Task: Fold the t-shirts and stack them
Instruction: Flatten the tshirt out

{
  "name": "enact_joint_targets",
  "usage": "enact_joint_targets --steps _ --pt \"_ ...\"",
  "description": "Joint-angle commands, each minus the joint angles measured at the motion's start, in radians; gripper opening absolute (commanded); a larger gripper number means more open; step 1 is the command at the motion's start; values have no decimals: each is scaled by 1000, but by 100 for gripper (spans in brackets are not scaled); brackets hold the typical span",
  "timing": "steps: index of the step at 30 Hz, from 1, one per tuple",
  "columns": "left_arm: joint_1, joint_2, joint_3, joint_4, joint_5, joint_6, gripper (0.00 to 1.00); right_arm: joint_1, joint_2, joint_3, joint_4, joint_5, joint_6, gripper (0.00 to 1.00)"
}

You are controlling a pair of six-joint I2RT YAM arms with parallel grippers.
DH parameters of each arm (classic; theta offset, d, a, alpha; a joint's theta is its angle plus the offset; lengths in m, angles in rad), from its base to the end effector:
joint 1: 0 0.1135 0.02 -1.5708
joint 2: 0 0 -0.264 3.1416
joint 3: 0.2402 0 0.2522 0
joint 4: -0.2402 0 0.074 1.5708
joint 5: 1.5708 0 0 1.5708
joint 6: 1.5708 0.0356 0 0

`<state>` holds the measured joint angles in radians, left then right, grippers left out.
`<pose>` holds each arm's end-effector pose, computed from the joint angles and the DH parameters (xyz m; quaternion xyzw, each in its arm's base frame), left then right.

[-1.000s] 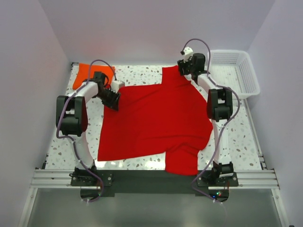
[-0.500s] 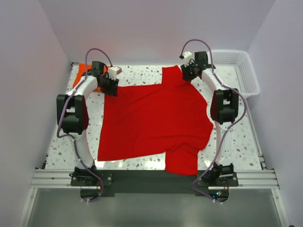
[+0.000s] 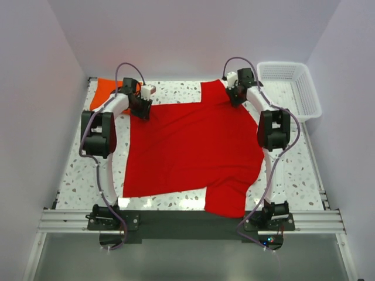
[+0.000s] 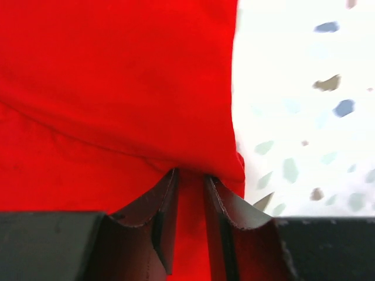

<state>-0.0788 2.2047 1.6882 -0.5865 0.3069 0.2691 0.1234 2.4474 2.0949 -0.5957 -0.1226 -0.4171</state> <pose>0.4654 -0.0475 0.1611 0.2013 0.9407 -0.1263 0.2421 0.5327 0.0704 0.1653 -0.2717 0.9107 0.0129 0.3110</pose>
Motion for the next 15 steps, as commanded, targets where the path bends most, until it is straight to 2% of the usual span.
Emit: enact_joint_targets --steps 1,7,10,15 --pt "-12 70 67 17 6 -34 38 -10 96 117 -75 162 0 28" --pt "-38 180 188 28 15 -53 37 -7 183 207 -33 300 5 28" --pt "-38 249 309 22 0 -62 37 -10 206 269 5 316 -5 31" --pt "-36 332 433 27 -49 -38 36 -7 173 220 134 276 -15 38"
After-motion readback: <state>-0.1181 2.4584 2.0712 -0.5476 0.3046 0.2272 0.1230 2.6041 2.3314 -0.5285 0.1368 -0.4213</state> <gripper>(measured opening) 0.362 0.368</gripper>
